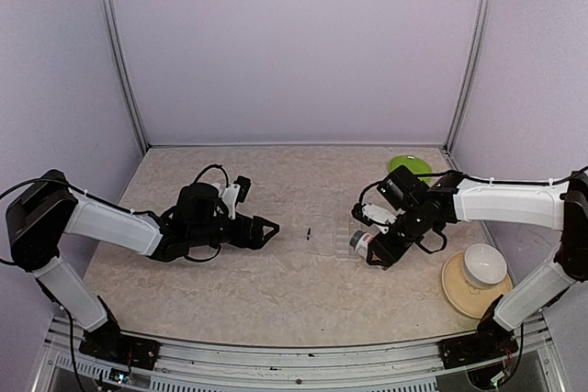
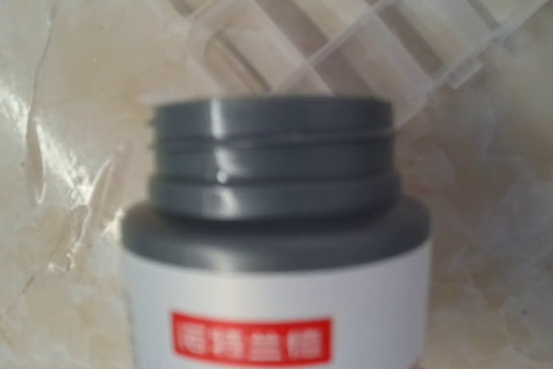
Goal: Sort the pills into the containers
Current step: Pour the pill into the compartment of the pill container.
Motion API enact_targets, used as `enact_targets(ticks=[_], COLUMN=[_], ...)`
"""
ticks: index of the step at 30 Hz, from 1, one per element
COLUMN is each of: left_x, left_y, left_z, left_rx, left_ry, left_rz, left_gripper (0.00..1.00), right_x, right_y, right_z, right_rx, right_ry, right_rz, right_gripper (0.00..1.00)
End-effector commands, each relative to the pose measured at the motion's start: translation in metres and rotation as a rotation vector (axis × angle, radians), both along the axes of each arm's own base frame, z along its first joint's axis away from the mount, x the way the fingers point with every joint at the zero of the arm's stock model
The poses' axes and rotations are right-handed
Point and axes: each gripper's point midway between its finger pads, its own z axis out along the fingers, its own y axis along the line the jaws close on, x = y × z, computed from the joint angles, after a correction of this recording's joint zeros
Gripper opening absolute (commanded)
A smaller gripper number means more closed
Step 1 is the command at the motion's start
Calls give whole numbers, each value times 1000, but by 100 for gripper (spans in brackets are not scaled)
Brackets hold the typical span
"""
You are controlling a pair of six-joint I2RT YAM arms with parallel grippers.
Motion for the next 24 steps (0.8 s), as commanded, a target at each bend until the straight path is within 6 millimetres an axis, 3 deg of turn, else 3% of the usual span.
enact_targets(ticks=[1, 24], left_x=[1, 1], left_y=[2, 2], left_z=[7, 7], left_rx=[-14, -16], left_ry=[-21, -19], left_rz=[0, -2], left_gripper=[99, 99], right_x=[-4, -4], right_y=[-3, -7], right_z=[-8, -21], right_rx=[-11, -73], right_ry=[37, 102], right_rz=[6, -8], right_gripper=[16, 16])
